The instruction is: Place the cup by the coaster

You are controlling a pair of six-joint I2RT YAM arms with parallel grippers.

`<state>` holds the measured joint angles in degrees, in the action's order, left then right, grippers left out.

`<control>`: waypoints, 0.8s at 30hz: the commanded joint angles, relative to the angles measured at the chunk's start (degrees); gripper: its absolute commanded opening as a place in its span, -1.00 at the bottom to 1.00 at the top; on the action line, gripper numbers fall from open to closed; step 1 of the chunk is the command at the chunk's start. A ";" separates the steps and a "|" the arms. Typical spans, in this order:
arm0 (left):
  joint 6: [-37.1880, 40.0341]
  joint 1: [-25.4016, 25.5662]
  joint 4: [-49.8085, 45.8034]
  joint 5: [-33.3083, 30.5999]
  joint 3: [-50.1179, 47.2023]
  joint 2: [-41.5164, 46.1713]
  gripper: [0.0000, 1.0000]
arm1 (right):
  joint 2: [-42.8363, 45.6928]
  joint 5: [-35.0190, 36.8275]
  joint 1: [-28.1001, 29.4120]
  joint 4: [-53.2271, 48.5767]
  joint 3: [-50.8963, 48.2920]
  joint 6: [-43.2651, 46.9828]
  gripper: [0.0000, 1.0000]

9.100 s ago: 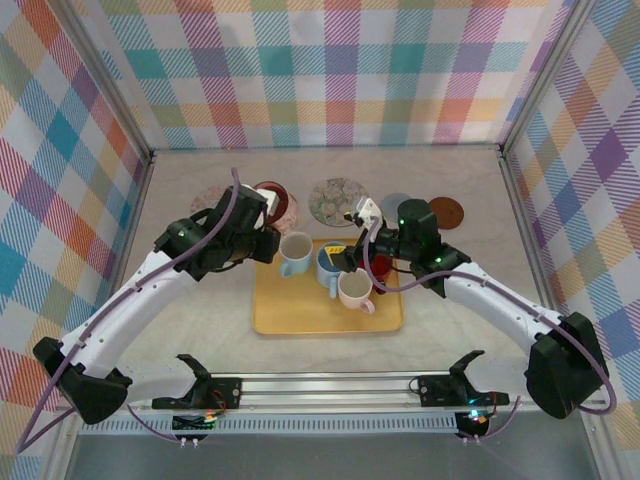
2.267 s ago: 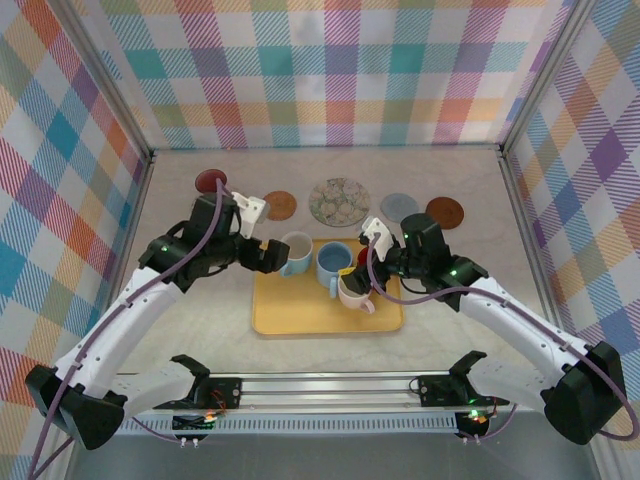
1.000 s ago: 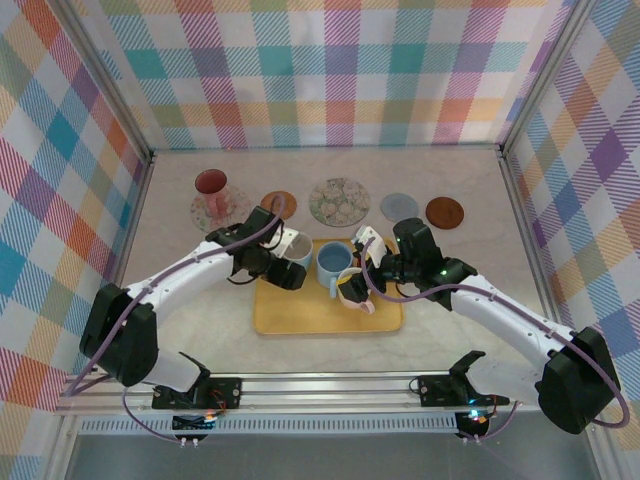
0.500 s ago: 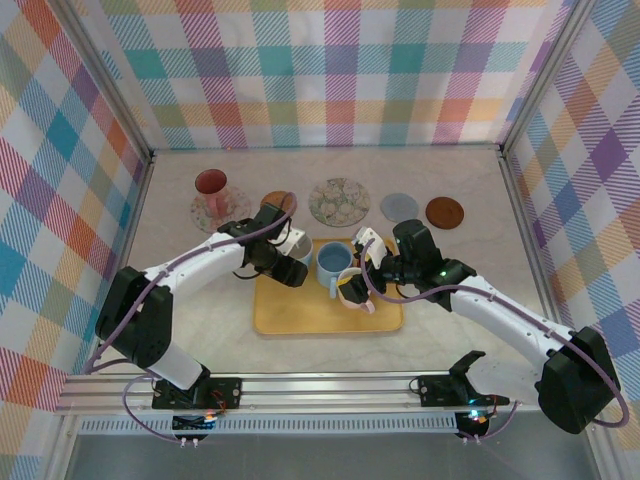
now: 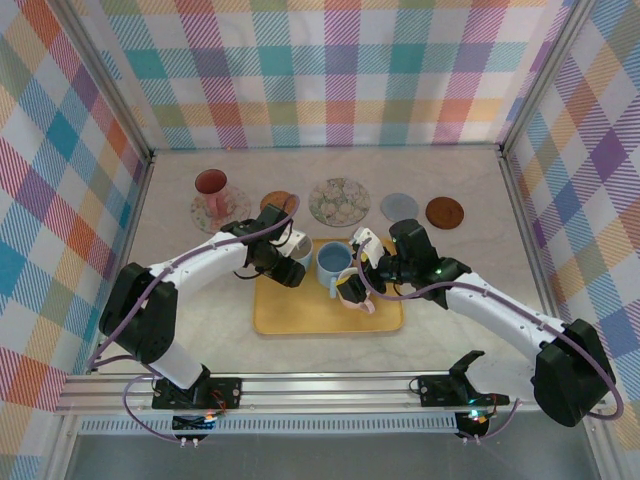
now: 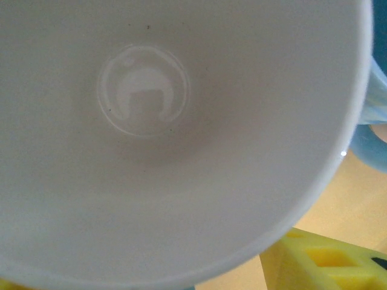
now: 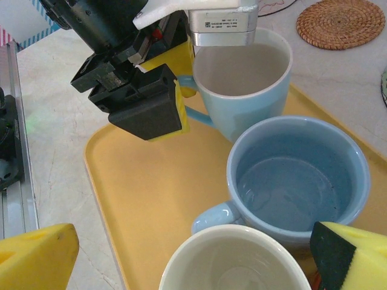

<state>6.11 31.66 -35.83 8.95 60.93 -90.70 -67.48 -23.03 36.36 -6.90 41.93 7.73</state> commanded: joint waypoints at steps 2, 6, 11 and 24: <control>1.10 0.33 -0.38 -1.52 1.49 -0.89 0.14 | -0.29 -0.97 0.29 1.26 1.25 -0.47 0.97; 1.19 0.33 0.14 -1.96 1.39 -0.97 0.10 | -0.45 -0.97 0.29 1.44 1.23 -0.40 0.97; 1.27 0.33 0.91 -1.99 1.56 -1.67 0.08 | -0.89 -1.14 0.29 1.61 1.50 -0.26 0.98; 2.37 0.33 -0.37 -2.09 3.62 -4.22 -0.07 | -1.16 -0.91 0.29 1.85 1.24 0.18 0.97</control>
<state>7.29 31.66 -35.68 7.38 62.57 -94.30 -68.49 -23.03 36.36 -6.07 41.95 7.75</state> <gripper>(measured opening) 0.474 0.987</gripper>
